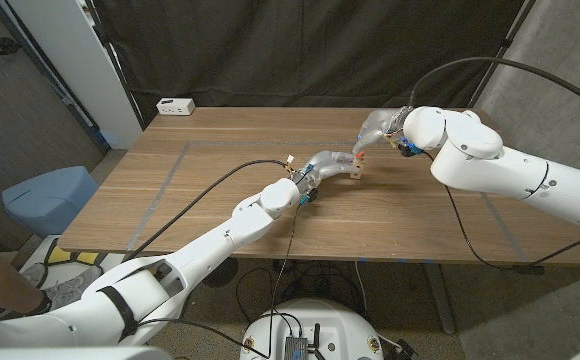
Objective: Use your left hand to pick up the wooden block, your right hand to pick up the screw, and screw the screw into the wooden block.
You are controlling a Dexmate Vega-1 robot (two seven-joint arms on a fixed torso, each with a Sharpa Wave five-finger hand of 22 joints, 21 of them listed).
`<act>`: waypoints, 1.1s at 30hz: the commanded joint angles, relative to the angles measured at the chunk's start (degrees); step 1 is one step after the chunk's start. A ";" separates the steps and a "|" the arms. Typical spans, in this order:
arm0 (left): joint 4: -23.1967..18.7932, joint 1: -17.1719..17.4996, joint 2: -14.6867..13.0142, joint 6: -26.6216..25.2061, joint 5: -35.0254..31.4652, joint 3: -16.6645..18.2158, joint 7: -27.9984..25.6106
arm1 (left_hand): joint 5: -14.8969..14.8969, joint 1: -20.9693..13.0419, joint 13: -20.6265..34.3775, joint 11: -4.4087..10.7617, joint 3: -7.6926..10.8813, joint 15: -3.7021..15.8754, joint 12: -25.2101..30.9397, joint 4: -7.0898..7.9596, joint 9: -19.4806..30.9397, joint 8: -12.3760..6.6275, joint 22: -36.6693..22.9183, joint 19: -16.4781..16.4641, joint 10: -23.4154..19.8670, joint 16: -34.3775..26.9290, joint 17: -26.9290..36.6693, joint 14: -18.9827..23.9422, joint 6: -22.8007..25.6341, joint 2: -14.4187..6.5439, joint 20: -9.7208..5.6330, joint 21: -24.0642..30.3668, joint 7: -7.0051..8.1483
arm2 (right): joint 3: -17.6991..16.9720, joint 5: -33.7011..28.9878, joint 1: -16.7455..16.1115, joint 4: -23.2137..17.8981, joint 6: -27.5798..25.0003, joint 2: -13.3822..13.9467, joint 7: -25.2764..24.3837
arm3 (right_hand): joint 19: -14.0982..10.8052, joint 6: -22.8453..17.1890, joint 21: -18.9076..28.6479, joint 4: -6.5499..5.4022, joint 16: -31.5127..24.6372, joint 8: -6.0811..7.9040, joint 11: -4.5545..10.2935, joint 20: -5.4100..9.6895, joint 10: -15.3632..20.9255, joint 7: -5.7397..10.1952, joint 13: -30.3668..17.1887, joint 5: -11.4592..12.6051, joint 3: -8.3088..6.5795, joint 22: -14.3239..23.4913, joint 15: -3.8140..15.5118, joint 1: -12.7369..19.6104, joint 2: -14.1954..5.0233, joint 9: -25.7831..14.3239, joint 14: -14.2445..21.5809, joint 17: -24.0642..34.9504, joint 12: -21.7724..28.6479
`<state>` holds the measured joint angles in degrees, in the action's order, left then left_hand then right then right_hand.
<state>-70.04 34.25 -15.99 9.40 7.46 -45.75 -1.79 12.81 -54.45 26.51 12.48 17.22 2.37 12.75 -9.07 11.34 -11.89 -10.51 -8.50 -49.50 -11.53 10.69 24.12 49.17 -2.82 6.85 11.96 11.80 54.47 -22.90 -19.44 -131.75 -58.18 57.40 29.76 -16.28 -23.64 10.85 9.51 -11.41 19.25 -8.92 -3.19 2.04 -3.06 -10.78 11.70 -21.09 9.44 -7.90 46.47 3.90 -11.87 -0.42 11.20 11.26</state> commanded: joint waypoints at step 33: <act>-1.19 0.60 -0.33 -0.98 -0.25 -0.19 -0.11 | 0.43 -0.03 2.68 -0.03 0.09 3.26 0.56 0.41 0.09 -0.35 -0.16 -0.06 -0.38 0.06 0.01 0.46 2.31 -0.45 0.09 0.03 -1.42 | 4.40 -13.51 1.70 4.21 -0.64 -3.76 12.08 | -0.47 -3.79 0.08 0.31 -0.11 1.14 -0.16 0.01 0.15 0.53 -0.25 -0.10 -1.84 0.19 0.04 2.49 -0.26 -0.85 0.22 0.05 0.23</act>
<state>-70.79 34.59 -16.09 8.74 7.19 -45.92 -1.86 13.00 -54.36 26.52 12.30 17.32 2.37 12.96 -8.98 11.34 -11.73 -10.51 -8.50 -49.28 -11.53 10.69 24.12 49.17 -2.82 6.85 11.96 11.80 58.88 -34.12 -17.06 -128.82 -59.57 54.74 40.15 -16.28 -26.73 10.85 9.87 -11.40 19.99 -9.12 -3.18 1.84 -2.44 -10.78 11.70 -22.31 9.44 -7.88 48.13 3.75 -12.41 -0.42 11.20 11.26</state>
